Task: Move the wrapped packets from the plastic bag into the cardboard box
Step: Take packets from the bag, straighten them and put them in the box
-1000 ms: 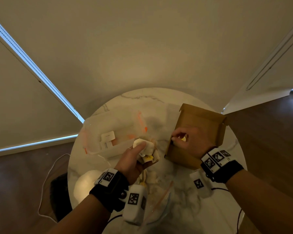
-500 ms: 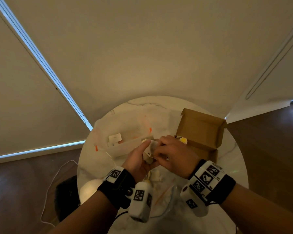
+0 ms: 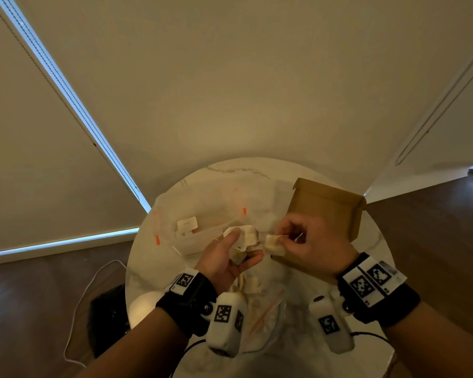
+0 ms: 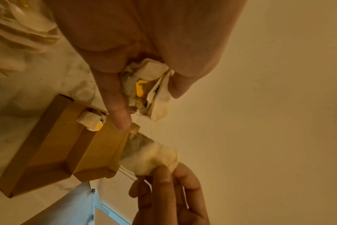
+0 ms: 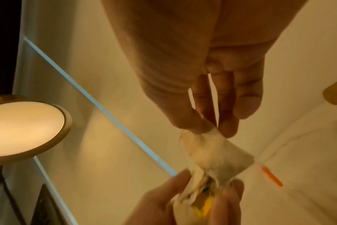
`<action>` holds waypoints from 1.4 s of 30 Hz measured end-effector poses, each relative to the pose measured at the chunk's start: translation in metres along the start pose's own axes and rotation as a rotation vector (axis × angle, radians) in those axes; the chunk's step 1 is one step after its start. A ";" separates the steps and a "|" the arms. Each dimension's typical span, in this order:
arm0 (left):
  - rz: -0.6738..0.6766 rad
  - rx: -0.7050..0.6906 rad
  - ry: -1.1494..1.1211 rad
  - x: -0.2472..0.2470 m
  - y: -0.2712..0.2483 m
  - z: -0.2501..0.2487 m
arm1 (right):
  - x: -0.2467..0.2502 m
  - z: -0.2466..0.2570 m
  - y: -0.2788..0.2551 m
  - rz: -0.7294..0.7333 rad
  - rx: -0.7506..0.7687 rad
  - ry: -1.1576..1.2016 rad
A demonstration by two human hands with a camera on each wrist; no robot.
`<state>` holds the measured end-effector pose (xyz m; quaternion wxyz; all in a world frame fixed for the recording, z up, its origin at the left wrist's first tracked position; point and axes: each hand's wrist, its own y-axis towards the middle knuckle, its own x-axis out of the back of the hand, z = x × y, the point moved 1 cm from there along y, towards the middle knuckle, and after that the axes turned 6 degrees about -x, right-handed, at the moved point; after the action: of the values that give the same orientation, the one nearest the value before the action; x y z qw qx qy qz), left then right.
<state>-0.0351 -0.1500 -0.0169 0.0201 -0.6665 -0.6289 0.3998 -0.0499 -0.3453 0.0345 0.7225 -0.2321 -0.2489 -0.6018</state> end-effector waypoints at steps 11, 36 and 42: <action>-0.035 0.022 -0.003 0.010 0.018 0.007 | 0.003 -0.121 0.060 0.041 -0.432 -0.264; 0.311 -0.056 0.377 0.006 0.013 0.009 | -0.046 -0.004 0.034 0.179 0.296 -0.298; 0.330 -0.086 0.336 0.004 0.000 0.006 | -0.043 0.001 0.031 0.072 0.276 -0.155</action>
<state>-0.0390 -0.1494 -0.0228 0.0305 -0.8178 -0.5155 0.2539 -0.0257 -0.3069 0.0068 0.7473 -0.1851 -0.3757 -0.5159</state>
